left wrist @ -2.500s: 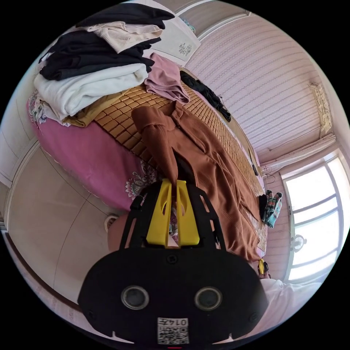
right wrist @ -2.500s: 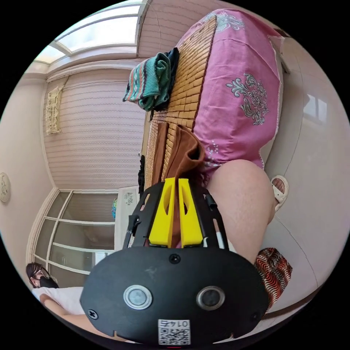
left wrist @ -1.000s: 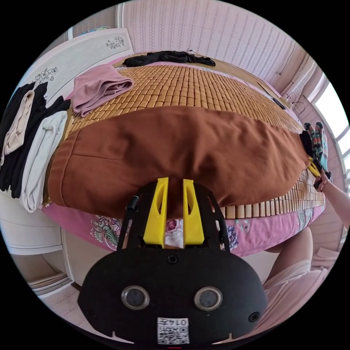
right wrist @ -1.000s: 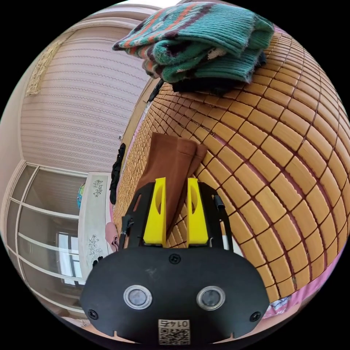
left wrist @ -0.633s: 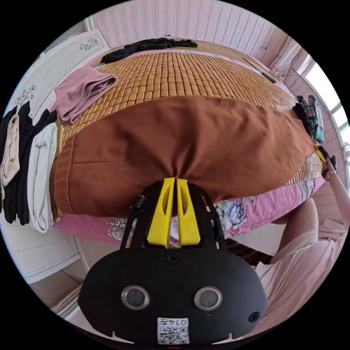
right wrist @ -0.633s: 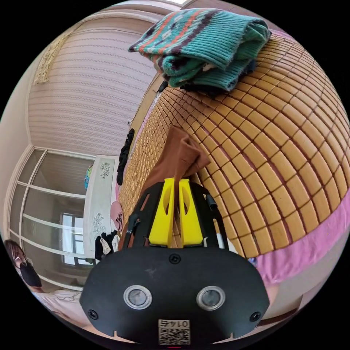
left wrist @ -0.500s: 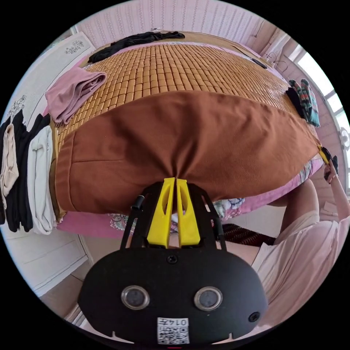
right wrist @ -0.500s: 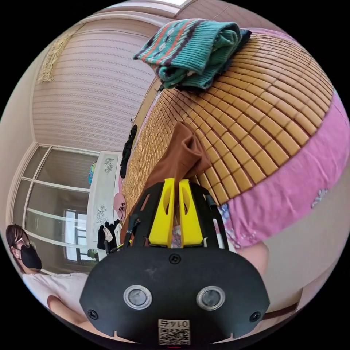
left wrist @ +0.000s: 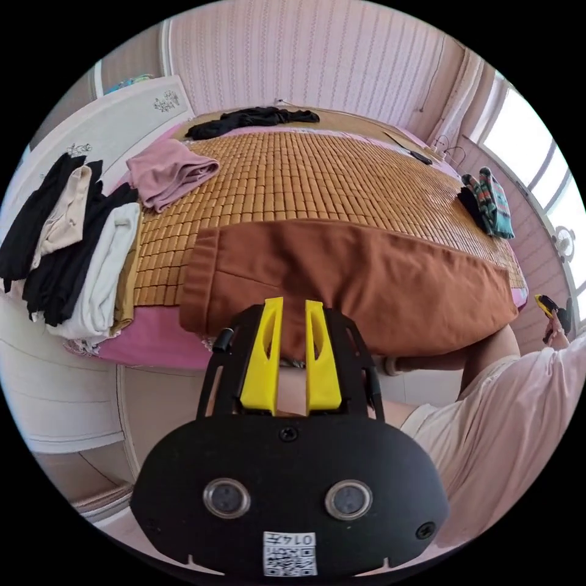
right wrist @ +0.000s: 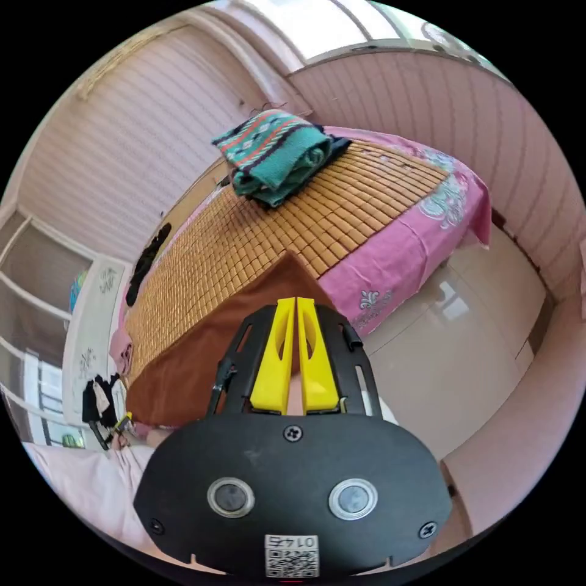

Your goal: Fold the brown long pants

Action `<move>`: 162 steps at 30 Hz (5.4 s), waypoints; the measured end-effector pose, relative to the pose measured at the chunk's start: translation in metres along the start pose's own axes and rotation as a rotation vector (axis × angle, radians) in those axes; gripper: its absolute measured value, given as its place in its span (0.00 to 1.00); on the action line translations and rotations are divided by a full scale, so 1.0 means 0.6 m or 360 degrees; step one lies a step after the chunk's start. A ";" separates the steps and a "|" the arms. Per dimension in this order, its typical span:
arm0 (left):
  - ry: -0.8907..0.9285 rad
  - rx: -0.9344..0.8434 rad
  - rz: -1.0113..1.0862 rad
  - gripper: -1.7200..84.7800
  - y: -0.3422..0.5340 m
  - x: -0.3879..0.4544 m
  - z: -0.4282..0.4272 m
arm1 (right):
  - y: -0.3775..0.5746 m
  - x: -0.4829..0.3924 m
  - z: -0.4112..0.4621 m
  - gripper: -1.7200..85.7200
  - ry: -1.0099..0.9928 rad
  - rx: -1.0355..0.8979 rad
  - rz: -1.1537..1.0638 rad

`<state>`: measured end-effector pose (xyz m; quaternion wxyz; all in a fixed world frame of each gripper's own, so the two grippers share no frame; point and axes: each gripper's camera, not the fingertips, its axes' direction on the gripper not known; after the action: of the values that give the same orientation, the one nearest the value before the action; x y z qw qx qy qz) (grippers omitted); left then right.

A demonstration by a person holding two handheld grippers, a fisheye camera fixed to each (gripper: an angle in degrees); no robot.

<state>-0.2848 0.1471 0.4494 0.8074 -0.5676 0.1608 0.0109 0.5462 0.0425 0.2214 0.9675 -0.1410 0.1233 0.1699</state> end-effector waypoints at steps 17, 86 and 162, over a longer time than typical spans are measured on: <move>-0.0061 -0.0212 -0.0379 0.16 -0.077 -0.082 0.165 | 0.047 -0.687 0.392 0.04 0.0359 -0.0857 -0.1632; 0.0259 -0.0317 0.1300 0.01 -0.025 0.447 0.168 | 0.011 -1.001 0.542 0.01 0.0556 -0.1202 -0.1874; 0.0771 -0.0279 0.0625 0.10 -0.182 0.379 0.069 | 0.262 -0.441 0.467 0.06 -0.0050 -0.0890 -0.1543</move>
<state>-0.0371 0.1088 0.5001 0.6762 -0.5791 0.4531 0.0449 0.3009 0.1945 0.5213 0.8624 -0.4302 -0.0200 -0.2661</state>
